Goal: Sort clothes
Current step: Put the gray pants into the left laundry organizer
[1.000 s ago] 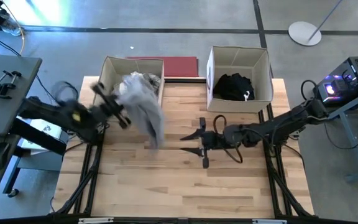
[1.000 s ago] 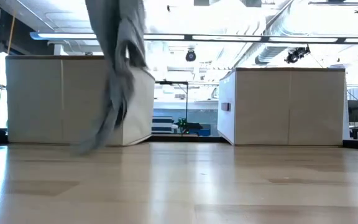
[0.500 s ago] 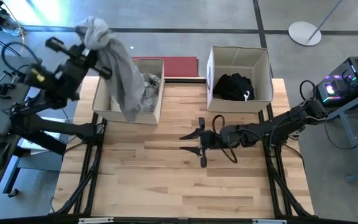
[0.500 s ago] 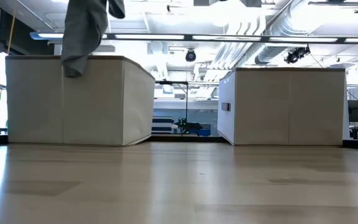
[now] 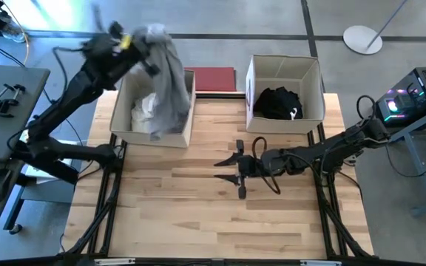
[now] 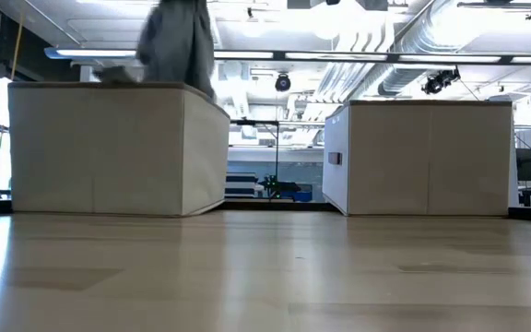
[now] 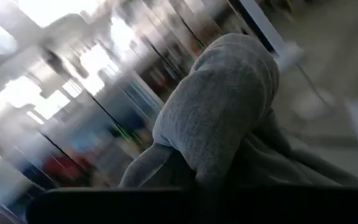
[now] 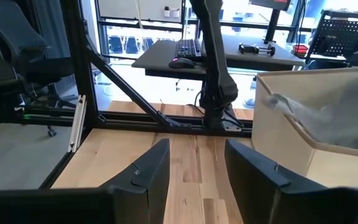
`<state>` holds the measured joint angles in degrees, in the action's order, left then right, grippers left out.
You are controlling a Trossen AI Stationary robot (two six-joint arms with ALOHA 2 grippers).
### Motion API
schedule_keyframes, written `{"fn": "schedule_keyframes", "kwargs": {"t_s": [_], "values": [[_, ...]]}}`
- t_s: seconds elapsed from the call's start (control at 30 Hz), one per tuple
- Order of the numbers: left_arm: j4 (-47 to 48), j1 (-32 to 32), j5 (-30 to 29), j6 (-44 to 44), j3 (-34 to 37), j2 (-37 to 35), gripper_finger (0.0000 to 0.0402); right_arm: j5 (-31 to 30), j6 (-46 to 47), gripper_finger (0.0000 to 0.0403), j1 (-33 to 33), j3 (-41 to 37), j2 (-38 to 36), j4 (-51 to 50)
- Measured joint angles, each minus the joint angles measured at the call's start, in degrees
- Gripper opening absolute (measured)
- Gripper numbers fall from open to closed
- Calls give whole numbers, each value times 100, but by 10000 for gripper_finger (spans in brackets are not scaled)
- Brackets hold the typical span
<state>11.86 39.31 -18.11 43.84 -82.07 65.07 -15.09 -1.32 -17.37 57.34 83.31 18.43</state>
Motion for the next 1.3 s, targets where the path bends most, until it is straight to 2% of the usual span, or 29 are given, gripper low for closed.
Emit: {"fn": "schedule_keyframes", "kwargs": {"t_s": [0.17,0.27,0.37,0.57,0.67,0.77,0.93,1.07,1.3], "values": [[2661,216,370,-1108,-10,261,8,0,0,142,0,0,0,-30],[4234,221,921,-1800,-10,370,9,-2,-6,142,24,0,0,-34],[5086,210,1311,-2123,44,432,10,0,0,142,89,0,0,-34],[4891,485,1449,-1699,890,597,10,-28,42,142,125,0,0,-28],[4414,743,1644,-1708,1360,970,11,4,182,142,121,0,0,-28],[3948,937,1687,-2099,1711,1531,11,4,260,142,83,0,0,-59],[3592,992,1711,-2417,1863,2674,12,5,258,142,43,-2,0,-70],[3346,960,1715,-2429,1831,3231,25,4,254,142,44,-2,0,-115],[3090,931,1681,-2576,1798,3051,87,4,280,142,48,-4,1,-192]]}}
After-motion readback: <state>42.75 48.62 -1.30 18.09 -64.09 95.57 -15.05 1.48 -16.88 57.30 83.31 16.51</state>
